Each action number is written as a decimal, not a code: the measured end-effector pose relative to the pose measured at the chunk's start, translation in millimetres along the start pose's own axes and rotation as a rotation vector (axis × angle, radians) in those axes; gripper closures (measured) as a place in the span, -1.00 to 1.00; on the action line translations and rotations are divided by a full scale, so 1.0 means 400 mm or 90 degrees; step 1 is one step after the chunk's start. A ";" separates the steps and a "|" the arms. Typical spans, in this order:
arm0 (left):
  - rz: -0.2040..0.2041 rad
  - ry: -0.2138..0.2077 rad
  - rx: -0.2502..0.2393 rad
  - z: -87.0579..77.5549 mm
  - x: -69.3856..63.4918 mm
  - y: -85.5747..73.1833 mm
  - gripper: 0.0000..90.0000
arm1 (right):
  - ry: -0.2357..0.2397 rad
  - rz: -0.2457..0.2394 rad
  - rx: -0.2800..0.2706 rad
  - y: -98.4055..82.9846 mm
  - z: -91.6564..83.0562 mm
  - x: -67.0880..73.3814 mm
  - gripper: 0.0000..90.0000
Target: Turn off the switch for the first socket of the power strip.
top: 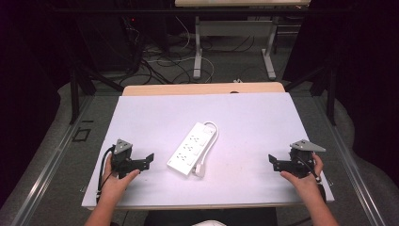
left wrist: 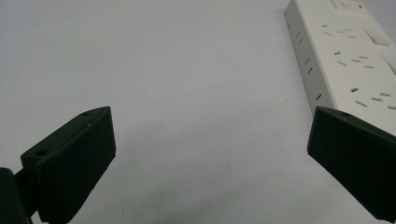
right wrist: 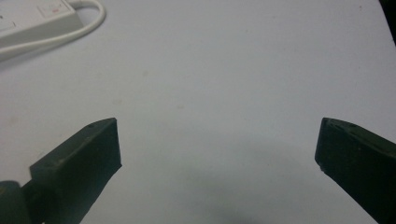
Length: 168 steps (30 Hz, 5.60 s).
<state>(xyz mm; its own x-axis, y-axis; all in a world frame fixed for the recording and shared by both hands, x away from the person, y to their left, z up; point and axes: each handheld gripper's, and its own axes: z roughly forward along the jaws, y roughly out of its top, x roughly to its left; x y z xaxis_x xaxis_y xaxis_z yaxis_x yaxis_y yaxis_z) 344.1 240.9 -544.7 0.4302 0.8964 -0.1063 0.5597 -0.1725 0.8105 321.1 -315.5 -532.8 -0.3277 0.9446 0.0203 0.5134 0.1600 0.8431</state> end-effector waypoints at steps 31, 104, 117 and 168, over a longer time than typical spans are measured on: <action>0.068 -0.037 -0.003 -0.003 -0.049 0.013 -0.82 | 0.004 -0.012 -0.015 -0.010 0.007 0.024 -0.86; 0.026 -0.070 0.066 -0.030 -0.155 0.020 0.87 | 0.023 0.010 0.000 -0.017 0.015 0.026 -0.77; 0.009 -0.062 0.078 -0.011 -0.179 0.024 1.00 | 0.023 0.015 0.004 -0.018 0.016 0.026 -0.77; 0.017 -0.124 0.091 0.121 -0.314 0.109 1.00 | 0.028 0.026 0.011 -0.019 0.016 0.020 -0.77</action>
<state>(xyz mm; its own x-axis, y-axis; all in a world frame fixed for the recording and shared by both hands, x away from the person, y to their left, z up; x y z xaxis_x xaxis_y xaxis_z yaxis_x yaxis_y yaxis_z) 348.6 100.9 -524.1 0.5669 0.7975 -0.2065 0.6353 -0.2636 0.7259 319.5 -307.2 -542.5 -0.3406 0.9369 0.0787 0.5402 0.1265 0.8319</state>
